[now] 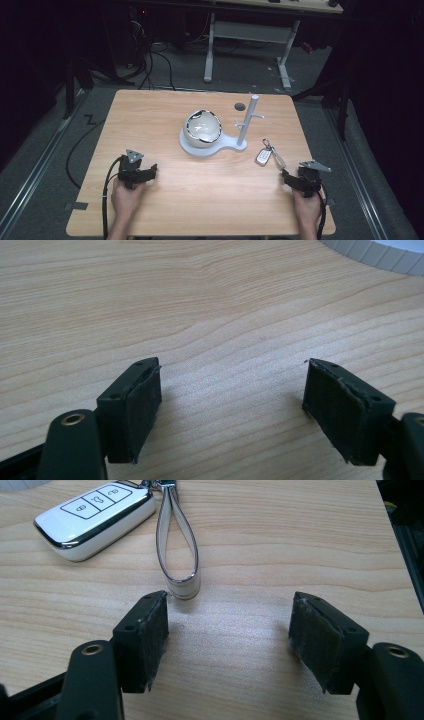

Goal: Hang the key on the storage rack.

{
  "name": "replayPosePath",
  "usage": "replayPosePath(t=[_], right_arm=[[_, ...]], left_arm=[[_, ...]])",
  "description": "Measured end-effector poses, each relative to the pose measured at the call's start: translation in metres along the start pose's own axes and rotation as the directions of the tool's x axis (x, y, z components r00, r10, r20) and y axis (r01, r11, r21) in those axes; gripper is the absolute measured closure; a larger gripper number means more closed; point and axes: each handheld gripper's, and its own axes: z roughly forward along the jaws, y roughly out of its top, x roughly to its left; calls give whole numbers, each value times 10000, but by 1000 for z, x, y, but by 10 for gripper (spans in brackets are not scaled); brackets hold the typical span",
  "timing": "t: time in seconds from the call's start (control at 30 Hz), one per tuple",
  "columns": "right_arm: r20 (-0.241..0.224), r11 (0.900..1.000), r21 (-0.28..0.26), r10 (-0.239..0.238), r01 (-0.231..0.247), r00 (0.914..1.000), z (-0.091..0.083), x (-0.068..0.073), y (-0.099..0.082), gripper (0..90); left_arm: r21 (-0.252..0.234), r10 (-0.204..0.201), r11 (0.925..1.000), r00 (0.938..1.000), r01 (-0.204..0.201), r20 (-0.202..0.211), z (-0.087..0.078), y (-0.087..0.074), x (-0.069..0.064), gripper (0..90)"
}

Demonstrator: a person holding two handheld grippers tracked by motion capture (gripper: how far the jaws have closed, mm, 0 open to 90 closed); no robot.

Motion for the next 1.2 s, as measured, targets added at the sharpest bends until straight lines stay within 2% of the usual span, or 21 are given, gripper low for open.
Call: replayPosePath(t=[0.93,1.2], right_arm=[[0,10000,-2,-50,50,10000,0,1,0,324],[-108,9999,-36,-165,165,9998,0,0,0,353]], left_arm=[[-1,-24,10000,10000,24,4,0,0,0,235],[1,-28,10000,10000,28,2,0,0,0,234]])
